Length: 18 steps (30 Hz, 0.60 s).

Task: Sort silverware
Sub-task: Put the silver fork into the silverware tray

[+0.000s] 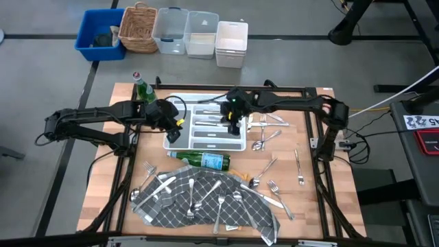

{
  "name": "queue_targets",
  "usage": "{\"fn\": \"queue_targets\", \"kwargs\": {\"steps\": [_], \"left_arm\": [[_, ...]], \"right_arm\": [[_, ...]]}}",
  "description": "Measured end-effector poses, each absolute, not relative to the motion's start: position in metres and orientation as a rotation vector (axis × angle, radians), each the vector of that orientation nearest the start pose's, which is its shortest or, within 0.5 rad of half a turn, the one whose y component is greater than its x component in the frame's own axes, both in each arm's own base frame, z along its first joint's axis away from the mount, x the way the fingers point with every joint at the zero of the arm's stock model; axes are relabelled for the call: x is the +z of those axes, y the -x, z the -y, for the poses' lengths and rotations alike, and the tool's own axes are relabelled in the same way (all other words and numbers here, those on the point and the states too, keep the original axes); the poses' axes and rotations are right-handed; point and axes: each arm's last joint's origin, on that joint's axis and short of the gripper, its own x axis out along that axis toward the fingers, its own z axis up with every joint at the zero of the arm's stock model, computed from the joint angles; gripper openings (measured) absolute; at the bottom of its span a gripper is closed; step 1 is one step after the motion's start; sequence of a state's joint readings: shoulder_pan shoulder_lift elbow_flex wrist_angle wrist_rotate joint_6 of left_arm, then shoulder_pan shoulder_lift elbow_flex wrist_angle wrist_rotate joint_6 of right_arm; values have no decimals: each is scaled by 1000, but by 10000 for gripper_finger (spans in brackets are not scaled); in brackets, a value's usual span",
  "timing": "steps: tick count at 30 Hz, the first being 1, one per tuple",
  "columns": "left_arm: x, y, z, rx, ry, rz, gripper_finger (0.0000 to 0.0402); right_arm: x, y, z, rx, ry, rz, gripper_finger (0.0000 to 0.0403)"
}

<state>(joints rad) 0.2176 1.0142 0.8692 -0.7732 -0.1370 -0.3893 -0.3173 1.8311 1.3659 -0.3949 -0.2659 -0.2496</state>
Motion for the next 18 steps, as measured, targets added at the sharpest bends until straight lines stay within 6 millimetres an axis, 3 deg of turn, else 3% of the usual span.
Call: {"fn": "queue_targets", "kwargs": {"steps": [7, 14, 18], "left_arm": [[275, -185, -46, 590, 505, -808, 125], [275, -185, -46, 606, 539, -799, 125], [275, -185, -46, 608, 545, -798, 125]], "right_arm": [[191, -391, 115, 237, -38, -864, 7], [161, -397, 117, 264, -79, -920, 8], [154, -399, 117, 279, -93, -922, 8]]}}
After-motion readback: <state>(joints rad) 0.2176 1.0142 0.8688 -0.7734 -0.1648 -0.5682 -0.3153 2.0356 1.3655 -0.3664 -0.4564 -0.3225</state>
